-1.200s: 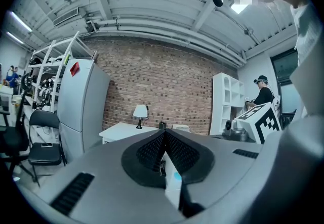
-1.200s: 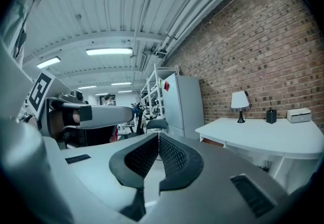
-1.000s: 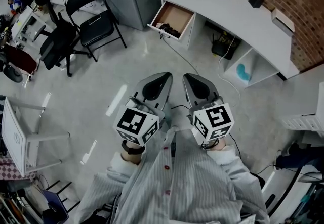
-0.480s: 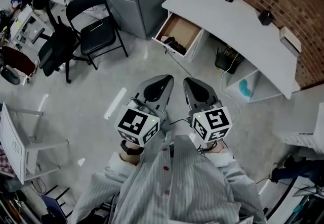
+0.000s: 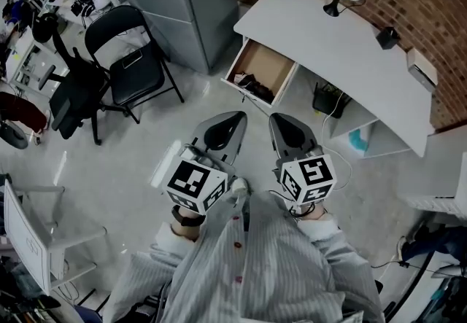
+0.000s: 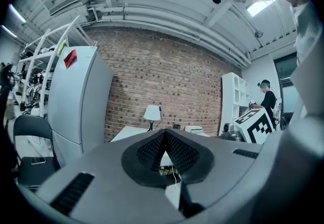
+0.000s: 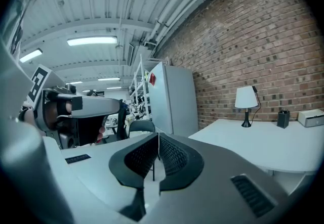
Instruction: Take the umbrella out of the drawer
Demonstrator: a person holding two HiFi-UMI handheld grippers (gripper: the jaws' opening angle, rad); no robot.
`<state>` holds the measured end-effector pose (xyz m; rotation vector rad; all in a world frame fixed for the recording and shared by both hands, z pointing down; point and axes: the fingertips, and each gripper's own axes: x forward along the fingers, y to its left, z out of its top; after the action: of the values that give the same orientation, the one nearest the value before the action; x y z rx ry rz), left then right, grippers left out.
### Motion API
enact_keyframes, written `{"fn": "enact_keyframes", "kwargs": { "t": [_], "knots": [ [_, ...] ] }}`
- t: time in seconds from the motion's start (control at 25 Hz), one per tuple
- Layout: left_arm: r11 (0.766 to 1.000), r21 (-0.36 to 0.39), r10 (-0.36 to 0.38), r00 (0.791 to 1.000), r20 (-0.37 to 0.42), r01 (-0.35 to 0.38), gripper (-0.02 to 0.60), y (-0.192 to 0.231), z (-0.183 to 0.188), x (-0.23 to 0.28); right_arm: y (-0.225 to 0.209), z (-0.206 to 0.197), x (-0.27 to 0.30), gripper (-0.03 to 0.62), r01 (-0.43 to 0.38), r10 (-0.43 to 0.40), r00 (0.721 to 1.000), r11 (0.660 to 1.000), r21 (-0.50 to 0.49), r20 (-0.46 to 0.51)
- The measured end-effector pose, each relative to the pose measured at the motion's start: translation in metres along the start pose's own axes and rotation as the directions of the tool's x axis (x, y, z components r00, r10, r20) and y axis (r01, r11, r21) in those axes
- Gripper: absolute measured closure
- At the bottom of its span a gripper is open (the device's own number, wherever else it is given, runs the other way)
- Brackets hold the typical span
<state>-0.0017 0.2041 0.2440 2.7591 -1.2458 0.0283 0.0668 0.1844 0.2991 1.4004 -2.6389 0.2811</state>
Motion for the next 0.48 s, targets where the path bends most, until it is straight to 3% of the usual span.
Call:
{"fn": "enact_keyframes", "kwargs": {
  "t": [0.24, 0.48],
  "knots": [
    [1.0, -0.018, -0.014, 1.0, -0.028, 0.013, 0.574, 0.037, -0.008, 0.014, -0.01, -0.004, 0.039, 0.559, 0.022, -0.022, 0.999, 1.0, 0.016, -0.03],
    [0.999, -0.054, 0.001, 0.999, -0.048, -0.003, 0.572, 0.065, -0.02, 0.033, -0.016, -0.016, 0.073, 0.559, -0.005, 0.007, 0.997, 1.0, 0.027, -0.077]
  ]
}}
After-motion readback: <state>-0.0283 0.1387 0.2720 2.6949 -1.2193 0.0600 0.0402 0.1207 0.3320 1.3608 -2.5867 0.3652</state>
